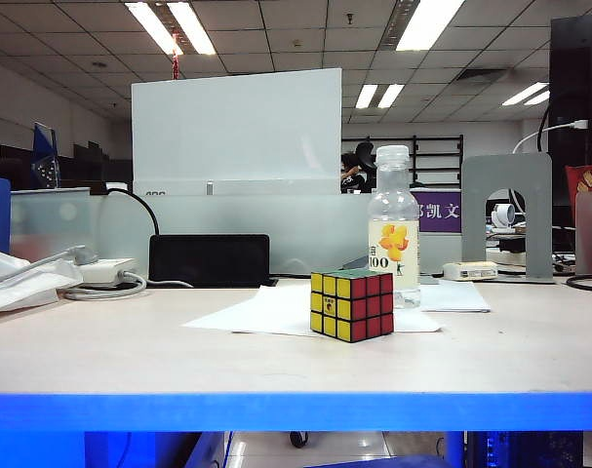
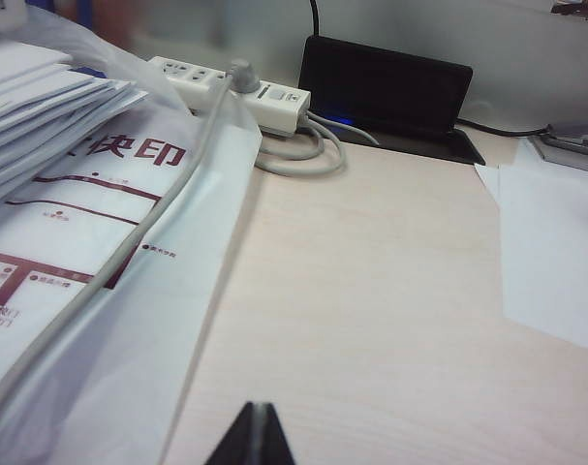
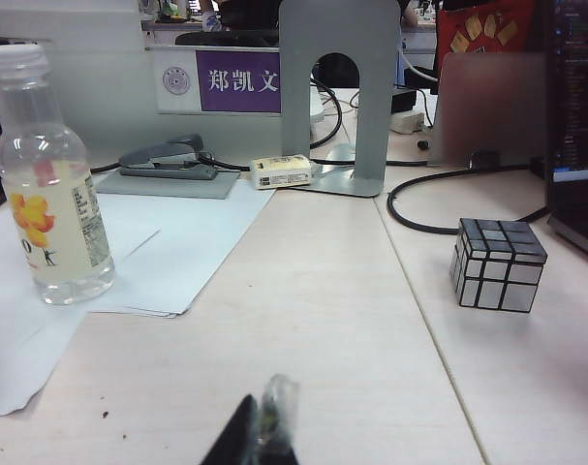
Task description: Rotate the Rubik's Cube so that the bottom side is facing up.
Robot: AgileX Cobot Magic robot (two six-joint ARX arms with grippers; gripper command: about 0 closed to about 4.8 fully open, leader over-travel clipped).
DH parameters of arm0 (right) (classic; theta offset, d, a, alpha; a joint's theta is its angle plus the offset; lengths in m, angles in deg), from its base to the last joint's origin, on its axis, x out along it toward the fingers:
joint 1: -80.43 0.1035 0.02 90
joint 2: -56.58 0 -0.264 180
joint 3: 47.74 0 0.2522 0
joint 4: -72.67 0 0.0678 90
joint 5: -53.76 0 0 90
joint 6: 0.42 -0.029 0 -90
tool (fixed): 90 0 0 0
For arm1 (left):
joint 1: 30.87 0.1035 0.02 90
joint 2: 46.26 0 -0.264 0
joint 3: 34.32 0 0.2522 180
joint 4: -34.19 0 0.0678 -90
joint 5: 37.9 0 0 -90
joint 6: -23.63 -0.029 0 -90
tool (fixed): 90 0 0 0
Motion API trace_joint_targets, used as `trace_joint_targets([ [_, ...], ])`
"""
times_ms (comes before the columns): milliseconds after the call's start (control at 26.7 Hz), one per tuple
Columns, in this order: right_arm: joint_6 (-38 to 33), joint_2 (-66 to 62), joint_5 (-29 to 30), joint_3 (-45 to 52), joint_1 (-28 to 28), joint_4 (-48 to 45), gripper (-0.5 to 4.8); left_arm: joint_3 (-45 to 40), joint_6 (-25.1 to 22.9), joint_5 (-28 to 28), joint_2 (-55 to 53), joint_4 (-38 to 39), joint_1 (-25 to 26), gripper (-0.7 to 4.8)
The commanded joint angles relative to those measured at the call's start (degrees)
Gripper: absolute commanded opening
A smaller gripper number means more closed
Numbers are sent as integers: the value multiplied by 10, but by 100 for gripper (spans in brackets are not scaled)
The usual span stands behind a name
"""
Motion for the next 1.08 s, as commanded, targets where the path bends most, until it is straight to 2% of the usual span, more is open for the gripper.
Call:
trace_joint_targets([
  [37,-15,0,1,3,0,-7,-1,0,11,25,0,3,0,-4],
  [187,-64,0,8,3,0,-23,-1,1,46,78,0,-35,0,3],
  [299,-71,0,38,-1,0,-41,-1,7,76,93,0,-81,0,57],
  [449,-92,-2,96,-27,0,-24,-1,33,97,116,-3,-77,0,107],
  [524,-95,-3,118,-47,0,-5,-1,45,122,146,-7,-71,0,152],
  [636,-112,-6,128,-81,0,14,-1,55,155,198,-15,-71,-1,161],
  [748,-177,-17,129,-125,0,38,-1,66,179,241,-27,-72,-10,161],
  [898,-219,-54,134,-204,0,113,-1,87,206,266,-58,-83,-56,161],
  [1010,-209,-102,177,-268,0,176,-1,118,198,236,-90,-91,-116,160],
  [1085,-200,-143,217,-313,0,213,-1,145,176,207,-120,-97,-165,160],
])
